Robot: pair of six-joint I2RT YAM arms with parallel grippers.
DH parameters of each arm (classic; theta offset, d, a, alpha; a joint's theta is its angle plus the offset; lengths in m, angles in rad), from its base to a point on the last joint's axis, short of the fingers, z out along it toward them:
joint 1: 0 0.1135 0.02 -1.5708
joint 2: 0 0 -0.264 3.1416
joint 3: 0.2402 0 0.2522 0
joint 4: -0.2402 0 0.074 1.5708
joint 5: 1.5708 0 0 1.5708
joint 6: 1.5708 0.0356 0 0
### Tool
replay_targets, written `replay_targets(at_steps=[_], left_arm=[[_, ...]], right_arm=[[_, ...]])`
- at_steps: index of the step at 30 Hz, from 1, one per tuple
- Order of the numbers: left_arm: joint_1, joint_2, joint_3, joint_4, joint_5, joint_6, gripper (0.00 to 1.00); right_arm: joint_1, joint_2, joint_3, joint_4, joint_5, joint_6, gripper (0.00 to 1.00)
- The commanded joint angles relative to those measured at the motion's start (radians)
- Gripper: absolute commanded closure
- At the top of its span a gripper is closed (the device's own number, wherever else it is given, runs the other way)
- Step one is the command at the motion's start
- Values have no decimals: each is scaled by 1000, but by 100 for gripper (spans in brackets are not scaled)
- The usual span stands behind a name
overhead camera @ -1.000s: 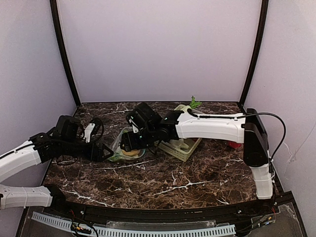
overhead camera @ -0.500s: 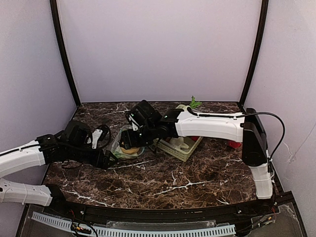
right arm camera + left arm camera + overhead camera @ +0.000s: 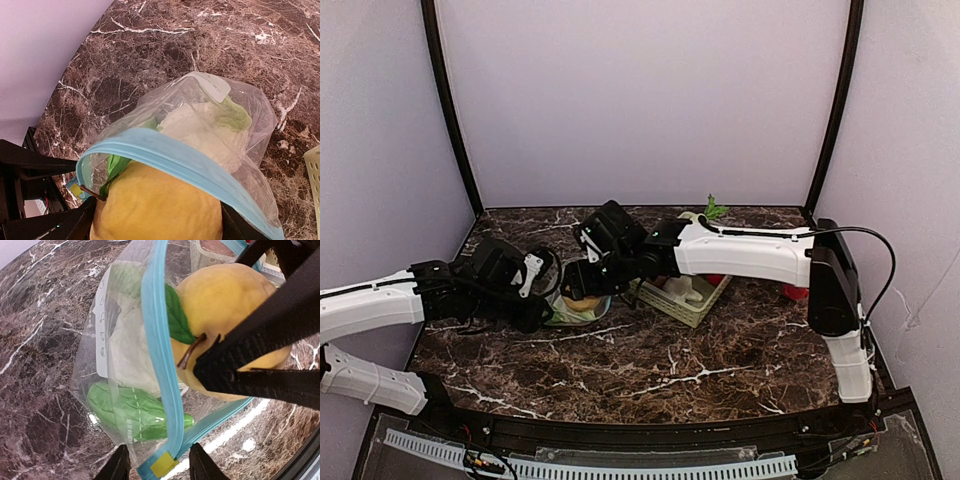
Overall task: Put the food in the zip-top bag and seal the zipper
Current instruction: Place the fake vegetable in the zipper food storage bag.
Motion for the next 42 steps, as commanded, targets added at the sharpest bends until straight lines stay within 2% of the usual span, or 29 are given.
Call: replay_targets(at_steps=[1, 6, 9, 15, 17, 22, 29, 34, 42], left_arm=[[-7, -9, 22, -33, -34, 24, 67], [-8, -7, 25, -31, 1, 36, 90], [-9, 2, 38, -32, 37, 55, 98], [-9, 9, 86, -10, 137, 110, 99], [-9, 27, 118, 6, 227, 133, 99], [-29, 92, 224, 47, 412, 174, 99], [-61, 157, 282, 141, 557, 172, 99], [-62, 147, 227, 198, 546, 139, 99], [-47, 128, 149, 128, 444, 134, 99]], right_arm=[[-12, 22, 26, 6, -6, -6, 51], [-15, 18, 26, 4, -6, -6, 51], [-23, 2, 15, 0, 3, -10, 50], [-39, -66, -35, -21, 11, -24, 50], [-39, -100, -57, -48, 27, -31, 50], [-39, -229, -192, -91, 78, -24, 50], [-39, -425, -376, -168, 118, 16, 50], [-38, -479, -419, -216, 141, 34, 50], [-19, -434, -390, -196, 131, 5, 50]])
